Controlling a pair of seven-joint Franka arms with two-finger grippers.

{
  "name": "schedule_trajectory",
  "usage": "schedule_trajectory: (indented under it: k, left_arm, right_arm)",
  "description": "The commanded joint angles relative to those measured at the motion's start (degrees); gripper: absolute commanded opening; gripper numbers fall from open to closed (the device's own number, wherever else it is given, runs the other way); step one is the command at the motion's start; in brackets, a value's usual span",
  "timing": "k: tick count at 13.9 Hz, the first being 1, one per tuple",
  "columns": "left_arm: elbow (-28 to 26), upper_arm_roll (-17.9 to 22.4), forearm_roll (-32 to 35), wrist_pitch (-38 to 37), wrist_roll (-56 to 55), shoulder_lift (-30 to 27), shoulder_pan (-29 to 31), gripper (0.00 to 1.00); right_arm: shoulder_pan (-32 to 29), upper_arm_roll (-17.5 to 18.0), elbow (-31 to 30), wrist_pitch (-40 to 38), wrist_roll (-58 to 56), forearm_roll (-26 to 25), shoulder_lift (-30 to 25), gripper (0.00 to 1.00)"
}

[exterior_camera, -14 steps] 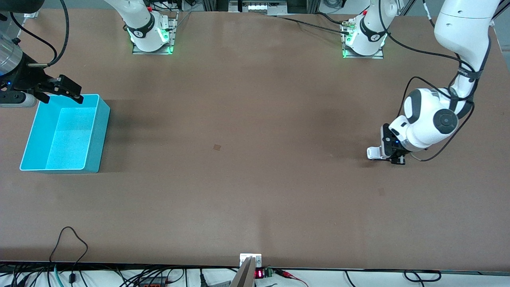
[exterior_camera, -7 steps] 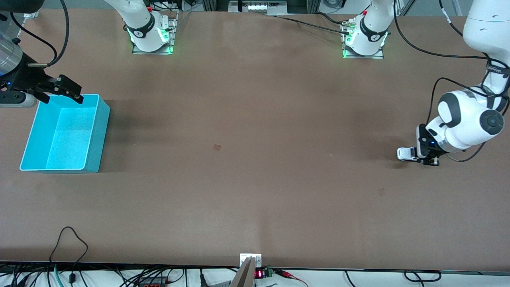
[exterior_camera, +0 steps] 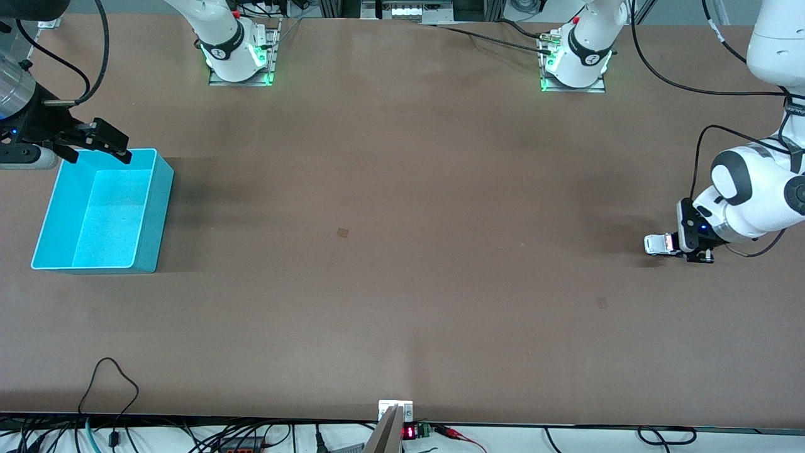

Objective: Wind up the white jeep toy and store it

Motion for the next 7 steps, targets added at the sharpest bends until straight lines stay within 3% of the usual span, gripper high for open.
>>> schedule_trajectory:
  k: [1,4,7]
  left_arm:
    - [4.0,-0.8,0.6,-5.7,0.8,1.1,0.6,1.0]
    - [13.3,-1.1,0.6,-21.6,-0.3,-0.4,-0.3,1.0]
    - [18.8,-1.3,0.8,-33.5,-7.3,-1.8,-0.6,1.0]
  right_arm:
    - [0.1,0.0,-0.5,-0.3,0.8,0.7,-0.8,1.0]
    - [0.1,0.0,-0.5,-0.3,0.8,0.7,-0.8,1.0]
    - [0.1,0.0,-0.5,-0.3,0.8,0.7,-0.8,1.0]
